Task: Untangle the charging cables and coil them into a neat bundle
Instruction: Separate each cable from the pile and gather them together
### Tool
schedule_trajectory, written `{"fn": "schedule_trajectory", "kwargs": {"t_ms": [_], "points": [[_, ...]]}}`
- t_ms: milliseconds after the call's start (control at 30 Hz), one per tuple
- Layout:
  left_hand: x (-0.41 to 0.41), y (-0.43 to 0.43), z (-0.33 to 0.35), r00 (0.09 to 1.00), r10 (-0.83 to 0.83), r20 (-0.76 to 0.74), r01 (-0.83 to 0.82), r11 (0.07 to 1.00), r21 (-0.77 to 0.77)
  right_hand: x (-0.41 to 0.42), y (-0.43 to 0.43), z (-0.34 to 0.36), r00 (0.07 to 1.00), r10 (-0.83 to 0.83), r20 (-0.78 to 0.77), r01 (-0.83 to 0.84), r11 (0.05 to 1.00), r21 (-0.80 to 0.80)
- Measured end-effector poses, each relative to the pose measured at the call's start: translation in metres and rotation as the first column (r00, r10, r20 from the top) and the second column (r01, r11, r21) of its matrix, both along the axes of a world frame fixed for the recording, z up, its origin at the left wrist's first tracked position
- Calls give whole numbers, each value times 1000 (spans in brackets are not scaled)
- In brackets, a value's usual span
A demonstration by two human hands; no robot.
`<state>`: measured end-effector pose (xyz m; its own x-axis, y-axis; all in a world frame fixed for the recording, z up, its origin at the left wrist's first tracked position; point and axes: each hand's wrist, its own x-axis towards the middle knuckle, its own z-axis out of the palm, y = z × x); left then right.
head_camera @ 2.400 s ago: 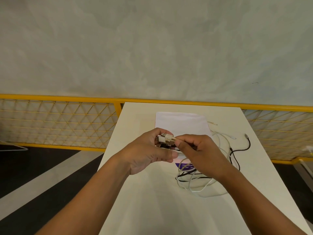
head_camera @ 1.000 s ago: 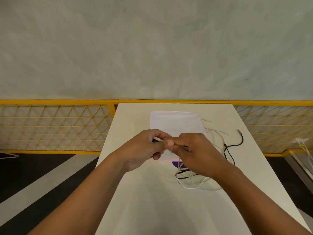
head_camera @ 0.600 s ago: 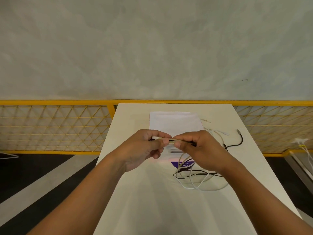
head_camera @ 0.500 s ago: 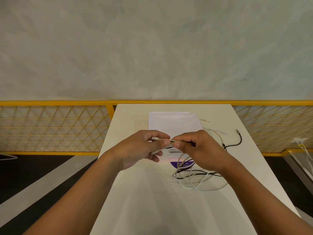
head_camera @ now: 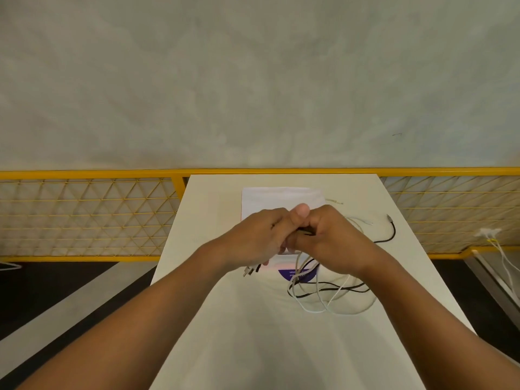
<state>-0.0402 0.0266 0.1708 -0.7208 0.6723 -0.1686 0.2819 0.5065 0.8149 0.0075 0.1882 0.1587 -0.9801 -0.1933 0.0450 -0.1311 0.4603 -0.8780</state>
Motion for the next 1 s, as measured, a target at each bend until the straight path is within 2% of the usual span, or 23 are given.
{"fn": "schedule_trajectory", "kwargs": {"t_ms": [133, 200, 467, 700, 900, 1000], "points": [[-1, -6, -1, 993, 24, 119, -31, 998, 55, 2, 18, 1, 998, -60, -4, 59, 985, -164], [-1, -9, 0, 993, 15, 119, -19, 999, 33, 3, 26, 2, 997, -65, 30, 70, 974, -217], [-4, -18, -2, 989, -58, 138, 48, 996, 77, 0, 34, 0, 997, -43, 64, 59, 957, -285], [-8, -27, -1, 973, -9, 231, -15, 995, 100, -1, 33, -4, 990, -137, 39, 142, 929, -343], [-1, -18, -3, 973, 160, 164, -189, 965, 183, -1, 28, -3, 984, -178, 13, 173, 934, -313], [-1, -15, 0, 974, 196, 111, -214, 958, 189, 0, 28, 1, 986, -165, 17, 163, 944, -286]]}}
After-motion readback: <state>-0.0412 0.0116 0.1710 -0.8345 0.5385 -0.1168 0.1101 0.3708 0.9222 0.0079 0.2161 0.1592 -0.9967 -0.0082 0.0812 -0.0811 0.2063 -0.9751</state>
